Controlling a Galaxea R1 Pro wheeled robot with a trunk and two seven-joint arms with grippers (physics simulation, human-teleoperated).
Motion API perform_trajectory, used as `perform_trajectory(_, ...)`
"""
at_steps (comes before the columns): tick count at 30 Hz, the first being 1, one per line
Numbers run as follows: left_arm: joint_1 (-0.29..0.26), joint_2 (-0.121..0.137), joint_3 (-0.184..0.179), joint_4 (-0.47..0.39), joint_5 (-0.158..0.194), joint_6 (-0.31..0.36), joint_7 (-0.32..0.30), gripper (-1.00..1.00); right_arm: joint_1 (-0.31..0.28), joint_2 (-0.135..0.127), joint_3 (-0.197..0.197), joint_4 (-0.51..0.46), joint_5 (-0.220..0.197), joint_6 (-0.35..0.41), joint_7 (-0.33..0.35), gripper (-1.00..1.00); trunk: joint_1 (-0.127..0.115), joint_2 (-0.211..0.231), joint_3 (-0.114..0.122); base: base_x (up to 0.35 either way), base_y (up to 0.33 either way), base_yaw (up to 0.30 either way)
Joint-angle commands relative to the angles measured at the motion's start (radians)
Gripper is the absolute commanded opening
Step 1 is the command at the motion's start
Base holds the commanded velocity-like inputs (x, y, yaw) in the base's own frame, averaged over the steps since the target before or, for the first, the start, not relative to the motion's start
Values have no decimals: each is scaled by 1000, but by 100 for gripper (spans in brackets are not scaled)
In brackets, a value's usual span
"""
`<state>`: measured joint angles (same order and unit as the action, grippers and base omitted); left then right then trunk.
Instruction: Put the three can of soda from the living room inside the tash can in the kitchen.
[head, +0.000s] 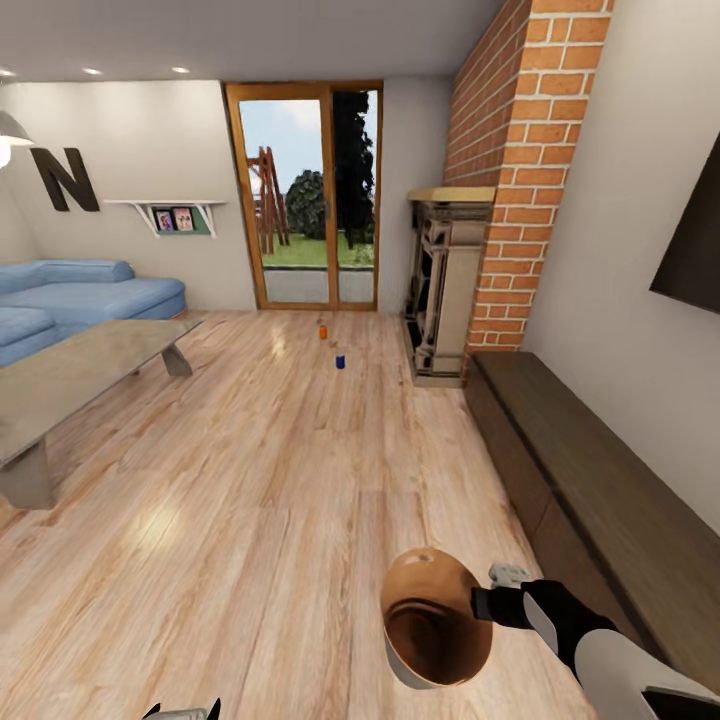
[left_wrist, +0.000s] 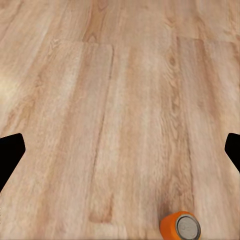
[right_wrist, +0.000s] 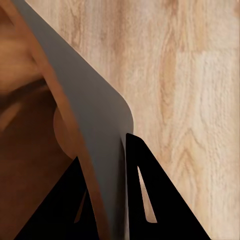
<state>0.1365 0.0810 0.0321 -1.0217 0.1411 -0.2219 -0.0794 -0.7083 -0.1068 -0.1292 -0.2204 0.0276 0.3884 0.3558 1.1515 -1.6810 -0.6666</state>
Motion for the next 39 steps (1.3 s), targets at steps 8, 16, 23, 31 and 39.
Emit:
perform_trajectory(8,0,0,0,0,0,-1,-1,100,0,-1,-19,0,-20,1,11,-100,0,0,5,23,-8,-27)
perform_trajectory(16,-3,2,0,20,-4,5,-7,100,0,-3,-21,0,-25,1,9,-100,0,0,15,1,0,-147)
perform_trajectory(23,-7,-3,3,34,-82,45,-8,100,0,-5,-21,0,-27,1,8,-100,0,0,25,0,0,-157)
perform_trajectory(31,-15,-3,0,35,-104,71,-8,100,0,-8,-22,-2,-28,1,8,-100,0,0,35,26,-56,-158)
perform_trajectory(39,-20,-3,-43,34,-103,107,-8,100,0,-5,-20,-2,-27,2,6,-100,0,0,46,99,-233,-157)
